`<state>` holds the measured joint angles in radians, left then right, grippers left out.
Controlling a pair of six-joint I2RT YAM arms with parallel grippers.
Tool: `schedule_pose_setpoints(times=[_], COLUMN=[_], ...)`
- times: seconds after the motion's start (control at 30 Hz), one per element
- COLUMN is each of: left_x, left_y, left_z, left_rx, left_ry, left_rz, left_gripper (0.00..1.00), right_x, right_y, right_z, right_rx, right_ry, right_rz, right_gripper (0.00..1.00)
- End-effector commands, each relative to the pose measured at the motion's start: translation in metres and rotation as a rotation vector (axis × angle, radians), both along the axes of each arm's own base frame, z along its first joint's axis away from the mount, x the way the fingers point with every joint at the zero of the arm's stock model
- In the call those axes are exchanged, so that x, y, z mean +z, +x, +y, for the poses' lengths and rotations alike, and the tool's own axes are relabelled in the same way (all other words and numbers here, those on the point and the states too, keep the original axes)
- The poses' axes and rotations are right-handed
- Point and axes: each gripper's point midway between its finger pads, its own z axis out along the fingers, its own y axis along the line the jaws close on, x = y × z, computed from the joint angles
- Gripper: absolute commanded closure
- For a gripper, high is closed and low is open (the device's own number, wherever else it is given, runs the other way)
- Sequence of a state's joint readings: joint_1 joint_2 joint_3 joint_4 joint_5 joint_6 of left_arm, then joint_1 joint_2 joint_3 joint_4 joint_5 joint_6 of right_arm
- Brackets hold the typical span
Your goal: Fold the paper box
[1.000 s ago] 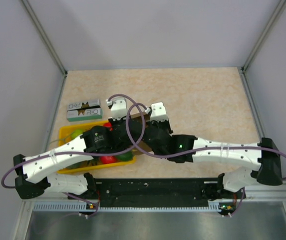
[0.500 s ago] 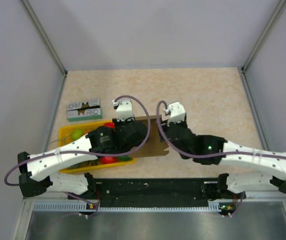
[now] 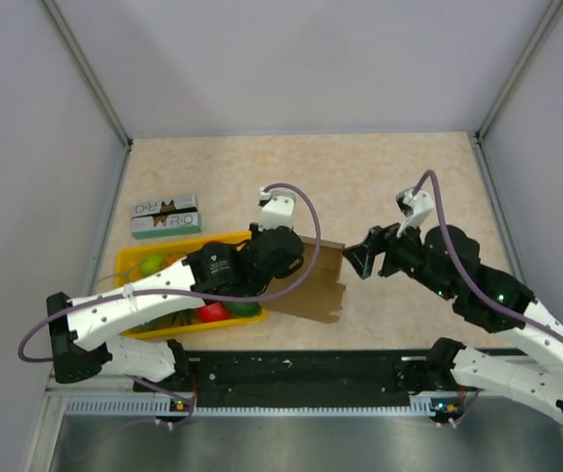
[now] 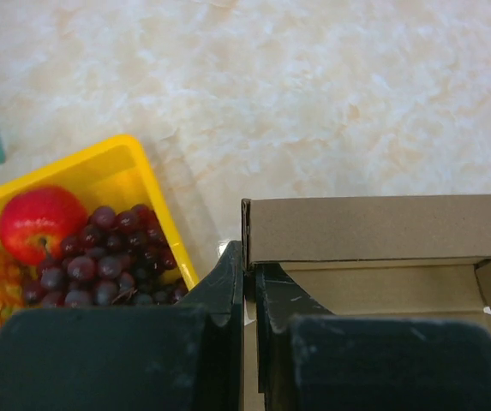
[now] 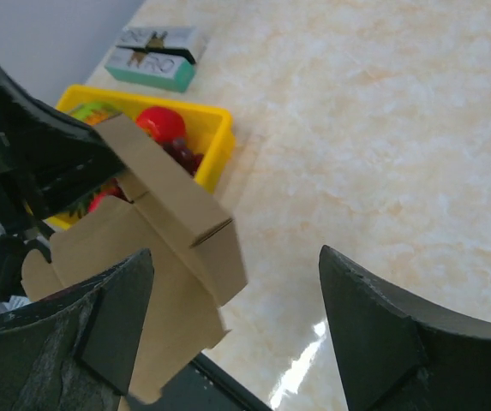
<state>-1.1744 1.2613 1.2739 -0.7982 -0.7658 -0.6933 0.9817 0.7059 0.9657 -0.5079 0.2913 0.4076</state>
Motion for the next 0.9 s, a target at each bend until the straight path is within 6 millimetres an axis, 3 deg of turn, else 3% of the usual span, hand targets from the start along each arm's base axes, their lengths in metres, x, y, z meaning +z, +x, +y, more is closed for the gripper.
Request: schedule_pose_setpoints(times=[0.0,0.07,0.1,0.13,0.17,0.2,0.23,0.3,0.33,0.37,0.4,0.43,0.47,0.5,0.53,0.6,0.63,0.73,0.8,0.87], left_x=[-0.012,-0.022,-0.04,-0.039,-0.06,-0.071,-0.078,-0.098,-0.119,-0.113,-0.12,-0.139,-0.135,-0.141,-0.157,-0.158,-0.162,-0.165,-0.158,-0.15], left_y=[-0.004,0.0,0.001,0.003,0.012,0.013,0.015,0.025,0.028,0.036,0.037,0.039,0.046,0.047,0.045,0.047,0.048,0.052,0.056,0.061], left_z=[-0.051,-0.056,-0.062,-0.062,-0.071,-0.067,-0.071,-0.086,-0.088,-0.097,-0.104,-0.108,-0.116,-0.117,-0.113,-0.119,-0.119,-0.115,-0.114,-0.119], left_rx=[-0.418,-0.529,-0.564,-0.606,-0.648,-0.676,-0.697,-0.755,-0.766,-0.773,-0.809,-0.835,-0.844,-0.852,-0.863,-0.882,-0.884,-0.878,-0.851,-0.83], left_ry=[0.072,0.165,0.226,0.294,0.409,0.487,0.514,0.584,0.644,0.651,0.653,0.693,0.704,0.725,0.766,0.74,0.732,0.725,0.676,0.592], left_rz=[0.02,0.038,0.092,0.099,0.142,0.18,0.197,0.219,0.27,0.257,0.271,0.306,0.287,0.305,0.359,0.366,0.363,0.35,0.346,0.316], left_gripper=[1.0,1.0,1.0,1.0,1.0,1.0,1.0,1.0,1.0,1.0,1.0,1.0,1.0,1.0,1.0,1.0,0.99,0.92,0.73,0.61], right_x=[-0.031,-0.058,-0.067,-0.075,-0.094,-0.096,-0.11,-0.119,-0.135,-0.142,-0.153,-0.158,-0.16,-0.169,-0.165,-0.171,-0.163,-0.164,-0.171,-0.185], right_y=[-0.007,-0.002,0.001,0.01,0.018,0.015,0.016,0.022,0.023,0.024,0.026,0.027,0.027,0.029,0.031,0.034,0.033,0.035,0.038,0.041], right_z=[-0.004,-0.013,-0.016,-0.028,-0.042,-0.041,-0.044,-0.049,-0.052,-0.053,-0.053,-0.053,-0.054,-0.061,-0.069,-0.097,-0.109,-0.139,-0.143,-0.142], right_rx=[0.108,0.068,0.047,-0.017,-0.081,-0.063,-0.076,-0.093,-0.108,-0.117,-0.13,-0.144,-0.157,-0.219,-0.268,-0.413,-0.464,-0.609,-0.643,-0.656], right_ry=[-0.028,-0.031,-0.019,0.006,0.057,0.09,0.107,0.116,0.081,0.074,0.082,0.097,0.113,0.129,0.159,0.192,0.204,0.173,0.167,0.152], right_rz=[0.244,0.345,0.376,0.412,0.48,0.492,0.524,0.531,0.556,0.567,0.58,0.586,0.584,0.601,0.576,0.576,0.53,0.506,0.551,0.628], right_gripper=[0.23,0.23,0.23,0.23,0.23,0.24,0.24,0.24,0.24,0.24,0.26,0.26,0.25,0.25,0.25,0.25,0.24,0.21,0.2,0.19])
